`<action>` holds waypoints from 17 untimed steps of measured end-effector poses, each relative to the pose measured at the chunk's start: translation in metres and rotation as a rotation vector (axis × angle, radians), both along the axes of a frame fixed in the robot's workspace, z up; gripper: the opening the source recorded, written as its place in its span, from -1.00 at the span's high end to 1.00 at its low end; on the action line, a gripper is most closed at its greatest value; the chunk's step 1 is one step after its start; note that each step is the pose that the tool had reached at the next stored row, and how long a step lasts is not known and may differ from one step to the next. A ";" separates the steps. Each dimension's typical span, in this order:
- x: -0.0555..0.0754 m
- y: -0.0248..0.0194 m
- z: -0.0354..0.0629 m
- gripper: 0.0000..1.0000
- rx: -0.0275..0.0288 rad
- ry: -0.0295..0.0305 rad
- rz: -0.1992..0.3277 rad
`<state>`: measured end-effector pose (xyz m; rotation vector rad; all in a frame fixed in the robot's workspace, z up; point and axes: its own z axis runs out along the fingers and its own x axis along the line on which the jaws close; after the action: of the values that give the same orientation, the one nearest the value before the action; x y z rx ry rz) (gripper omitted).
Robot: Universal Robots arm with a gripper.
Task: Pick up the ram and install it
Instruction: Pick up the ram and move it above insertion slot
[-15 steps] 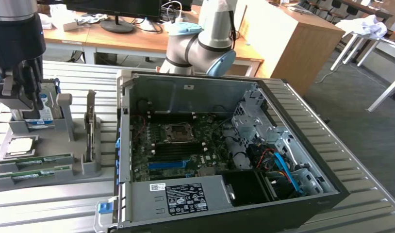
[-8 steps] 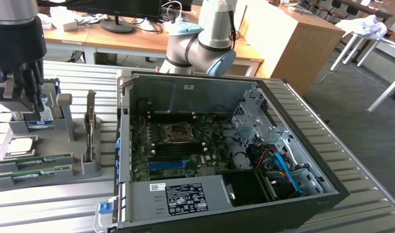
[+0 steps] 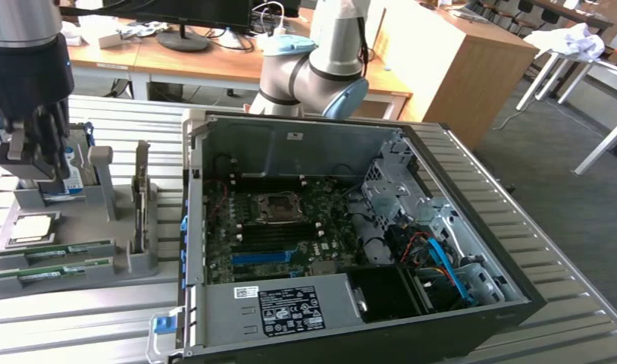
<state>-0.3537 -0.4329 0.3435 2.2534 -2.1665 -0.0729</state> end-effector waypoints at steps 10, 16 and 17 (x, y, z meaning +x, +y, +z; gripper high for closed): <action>0.000 -0.0004 -0.0058 0.40 -0.0001 0.0000 0.000; 0.000 -0.0020 -0.0086 0.40 0.0001 -0.0002 0.000; 0.000 -0.0026 -0.0089 0.40 0.0000 -0.0001 0.000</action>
<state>-0.3542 -0.4354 0.3346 2.2535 -2.1665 -0.0728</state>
